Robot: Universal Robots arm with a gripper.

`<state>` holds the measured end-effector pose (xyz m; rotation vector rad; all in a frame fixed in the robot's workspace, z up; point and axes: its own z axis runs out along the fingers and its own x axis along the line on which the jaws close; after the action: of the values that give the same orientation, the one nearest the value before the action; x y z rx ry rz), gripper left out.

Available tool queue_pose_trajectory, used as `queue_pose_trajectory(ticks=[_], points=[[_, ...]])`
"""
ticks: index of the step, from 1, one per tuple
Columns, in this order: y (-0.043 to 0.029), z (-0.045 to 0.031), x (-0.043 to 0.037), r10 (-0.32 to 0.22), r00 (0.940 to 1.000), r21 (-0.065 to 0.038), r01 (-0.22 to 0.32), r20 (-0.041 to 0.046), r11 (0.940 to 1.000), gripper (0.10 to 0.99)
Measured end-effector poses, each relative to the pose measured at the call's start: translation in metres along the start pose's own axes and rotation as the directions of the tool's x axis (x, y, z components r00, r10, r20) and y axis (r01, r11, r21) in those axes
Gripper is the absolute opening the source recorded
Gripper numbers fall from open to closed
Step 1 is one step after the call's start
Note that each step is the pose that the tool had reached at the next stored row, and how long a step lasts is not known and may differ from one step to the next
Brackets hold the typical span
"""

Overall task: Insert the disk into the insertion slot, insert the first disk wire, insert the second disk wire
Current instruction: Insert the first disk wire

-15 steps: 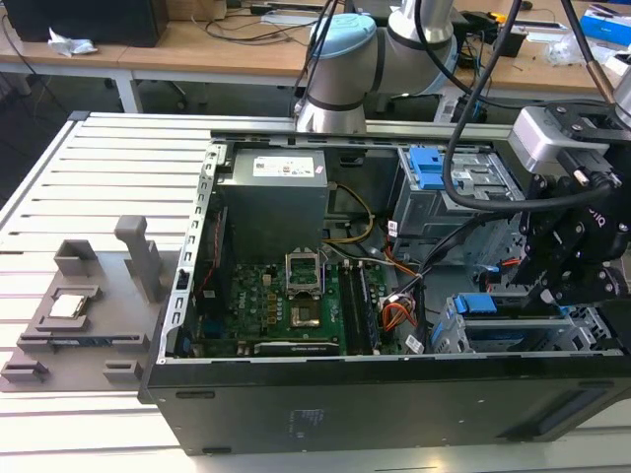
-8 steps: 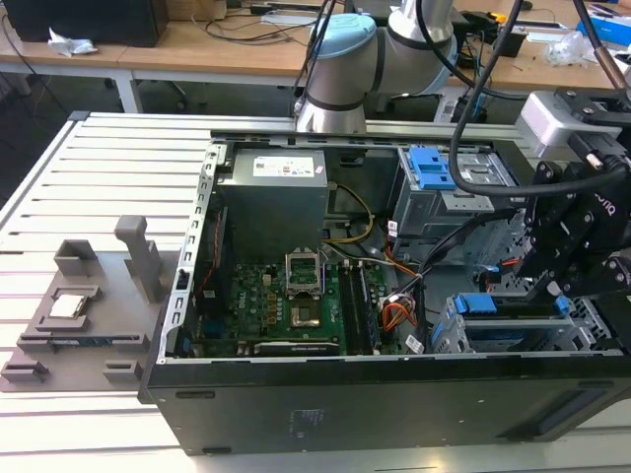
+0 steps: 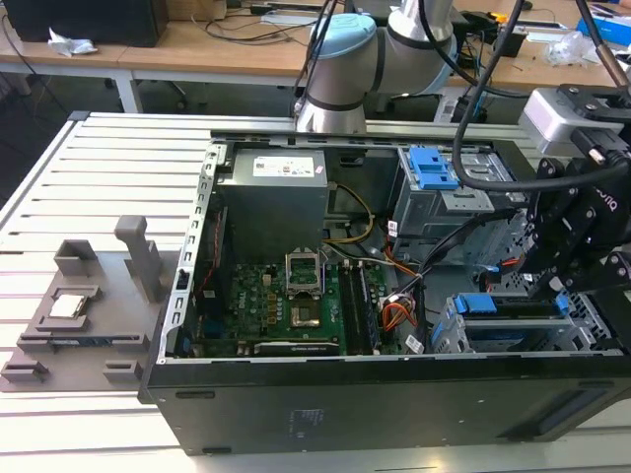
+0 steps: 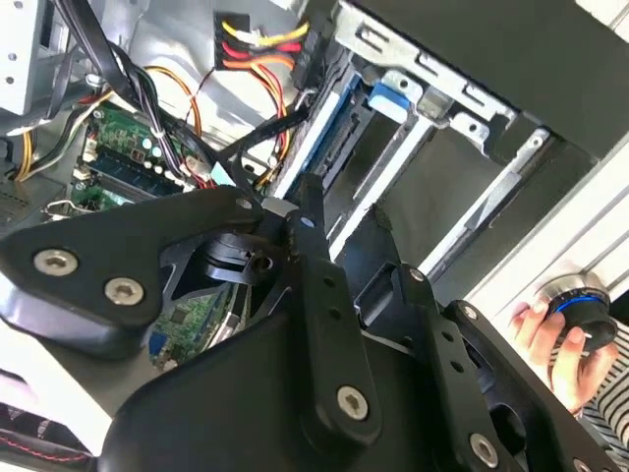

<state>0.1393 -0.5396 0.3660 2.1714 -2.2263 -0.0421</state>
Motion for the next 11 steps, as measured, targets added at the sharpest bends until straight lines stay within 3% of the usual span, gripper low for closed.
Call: queue_pose_trajectory(ticks=[5,11], points=[[-0.0131,-0.0006,-0.0087,-0.001,1.0000,0.000,0.001,-0.0024,1.0000,0.361],[-0.0203,-0.0009,-0.0129,-0.006,1.0000,0.000,0.006,-0.0027,1.0000,0.361]])
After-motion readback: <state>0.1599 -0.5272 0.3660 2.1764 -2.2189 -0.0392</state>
